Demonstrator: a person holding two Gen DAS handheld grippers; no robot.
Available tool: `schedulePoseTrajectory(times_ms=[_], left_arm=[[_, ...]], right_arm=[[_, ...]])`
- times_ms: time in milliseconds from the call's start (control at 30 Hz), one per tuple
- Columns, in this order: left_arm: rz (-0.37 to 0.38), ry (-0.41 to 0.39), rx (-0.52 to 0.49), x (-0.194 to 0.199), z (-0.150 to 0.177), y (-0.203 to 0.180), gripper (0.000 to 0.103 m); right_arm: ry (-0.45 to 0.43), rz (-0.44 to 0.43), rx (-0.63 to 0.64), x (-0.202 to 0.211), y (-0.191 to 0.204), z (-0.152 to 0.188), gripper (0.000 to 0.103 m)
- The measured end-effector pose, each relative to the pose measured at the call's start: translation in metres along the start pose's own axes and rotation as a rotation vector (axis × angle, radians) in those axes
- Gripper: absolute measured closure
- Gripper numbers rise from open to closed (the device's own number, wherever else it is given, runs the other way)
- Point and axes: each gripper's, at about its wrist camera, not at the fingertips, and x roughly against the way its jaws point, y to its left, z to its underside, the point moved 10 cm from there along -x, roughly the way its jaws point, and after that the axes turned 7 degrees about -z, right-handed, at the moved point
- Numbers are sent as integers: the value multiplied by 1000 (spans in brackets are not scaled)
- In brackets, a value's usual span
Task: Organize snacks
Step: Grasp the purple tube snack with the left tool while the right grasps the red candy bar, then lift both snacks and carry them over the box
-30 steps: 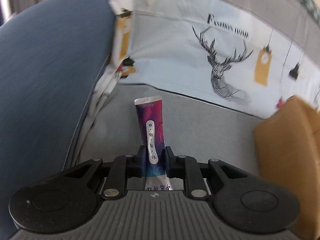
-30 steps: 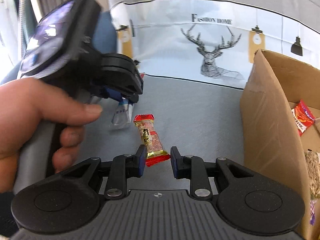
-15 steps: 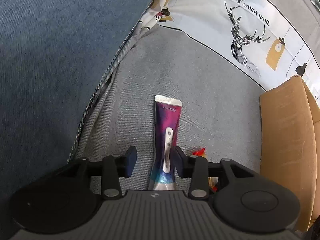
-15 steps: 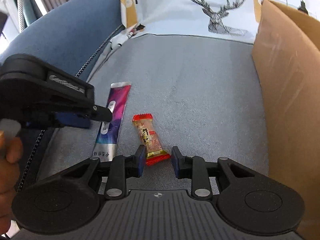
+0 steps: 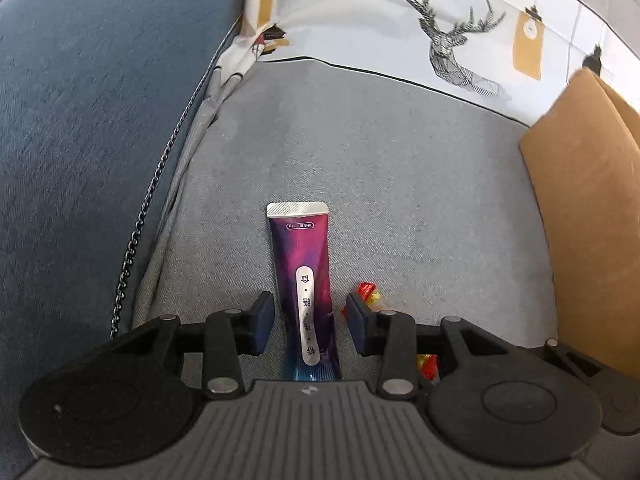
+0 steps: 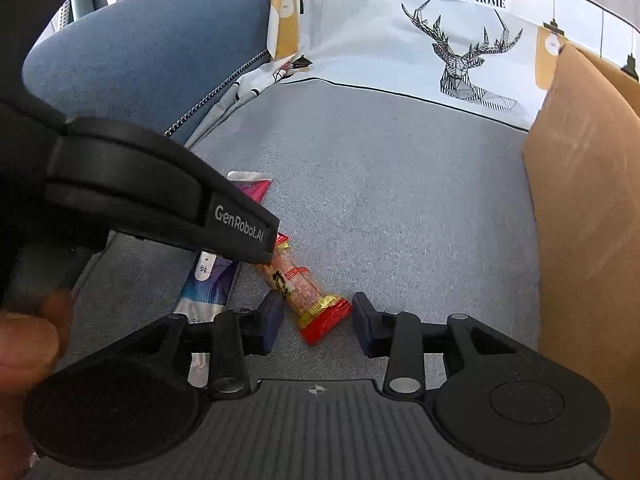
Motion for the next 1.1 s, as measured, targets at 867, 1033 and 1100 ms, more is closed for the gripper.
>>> schedulePoseTrajectory(times_ms=[867,1033,1100], left_arm=[[-35,-9,-108,-3,5,-7,77],[-8,-30,-32,4,0,0,90],[-3,-61,-1,11,-5,2,91]], right_arm=[[-4,117,-67,-1,-38,-4,71],[-31,103,-96,4,-41,-6,76],[-72,88,-125,11,-42,-11,77]])
